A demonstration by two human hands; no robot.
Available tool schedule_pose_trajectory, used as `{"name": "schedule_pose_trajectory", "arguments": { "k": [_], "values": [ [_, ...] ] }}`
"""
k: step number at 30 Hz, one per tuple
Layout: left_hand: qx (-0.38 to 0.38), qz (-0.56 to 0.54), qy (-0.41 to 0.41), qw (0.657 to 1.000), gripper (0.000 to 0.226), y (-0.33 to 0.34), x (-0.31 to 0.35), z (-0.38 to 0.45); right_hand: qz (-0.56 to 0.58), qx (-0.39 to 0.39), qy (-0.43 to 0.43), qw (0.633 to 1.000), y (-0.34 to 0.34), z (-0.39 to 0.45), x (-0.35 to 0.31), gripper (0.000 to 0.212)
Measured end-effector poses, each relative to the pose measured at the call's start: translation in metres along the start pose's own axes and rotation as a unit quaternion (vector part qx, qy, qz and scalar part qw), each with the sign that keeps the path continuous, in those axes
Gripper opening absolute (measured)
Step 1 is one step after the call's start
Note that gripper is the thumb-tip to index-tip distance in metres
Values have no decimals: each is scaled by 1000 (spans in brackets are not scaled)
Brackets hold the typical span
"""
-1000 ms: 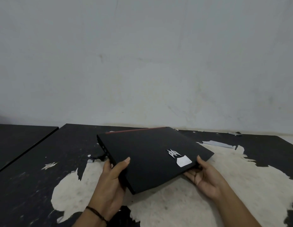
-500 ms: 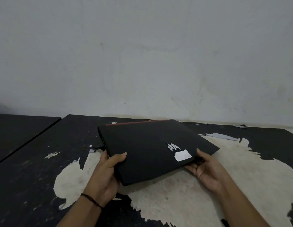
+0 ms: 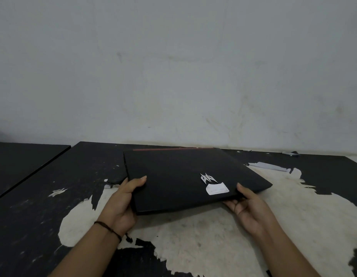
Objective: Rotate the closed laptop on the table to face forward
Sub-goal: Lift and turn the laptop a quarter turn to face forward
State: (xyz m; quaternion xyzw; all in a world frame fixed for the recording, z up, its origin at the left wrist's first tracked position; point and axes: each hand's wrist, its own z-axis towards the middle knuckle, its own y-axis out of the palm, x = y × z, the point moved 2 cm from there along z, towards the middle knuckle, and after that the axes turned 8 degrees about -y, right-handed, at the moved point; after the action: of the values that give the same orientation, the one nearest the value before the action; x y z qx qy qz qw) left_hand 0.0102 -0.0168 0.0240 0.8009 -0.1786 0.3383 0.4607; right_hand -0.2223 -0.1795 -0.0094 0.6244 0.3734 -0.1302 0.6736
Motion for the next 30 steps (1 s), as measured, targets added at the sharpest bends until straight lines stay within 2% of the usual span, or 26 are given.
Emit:
{"name": "schedule_pose_trajectory", "arguments": {
  "k": [3,5,12,14,19,21,23,25,27,30],
  "values": [
    [-8,-16,-12,1000,35,4,4,7,12,0,-7,1000,1,2,0,16],
    [-14,-27,-21,999,29,8,6,11,18,3,-14,1000,3,3,1,16],
    [-51,-85,-3,995,48,13,3,24,33,23,-35,999,2,7,6,19],
    [-47,-85,-6,995,46,15,0,28,34,31,-45,998,2,7,6,23],
    [-57,-78,-36,995,20,10,1,39,48,50,-80,994,-5,11,1,99],
    [-65,-80,-41,994,22,8,1,40,51,52,-85,994,-7,12,1,108],
    [-59,-97,-32,993,38,7,2,42,48,52,-86,994,-2,10,1,104],
    [-55,-126,-15,990,50,7,1,43,29,53,-79,995,3,8,1,81],
    [-51,-140,1,989,48,4,0,44,-4,56,-76,995,5,5,4,50],
    [-43,-106,20,993,45,-3,-3,48,-57,43,-71,995,6,1,8,42]
  ]
}}
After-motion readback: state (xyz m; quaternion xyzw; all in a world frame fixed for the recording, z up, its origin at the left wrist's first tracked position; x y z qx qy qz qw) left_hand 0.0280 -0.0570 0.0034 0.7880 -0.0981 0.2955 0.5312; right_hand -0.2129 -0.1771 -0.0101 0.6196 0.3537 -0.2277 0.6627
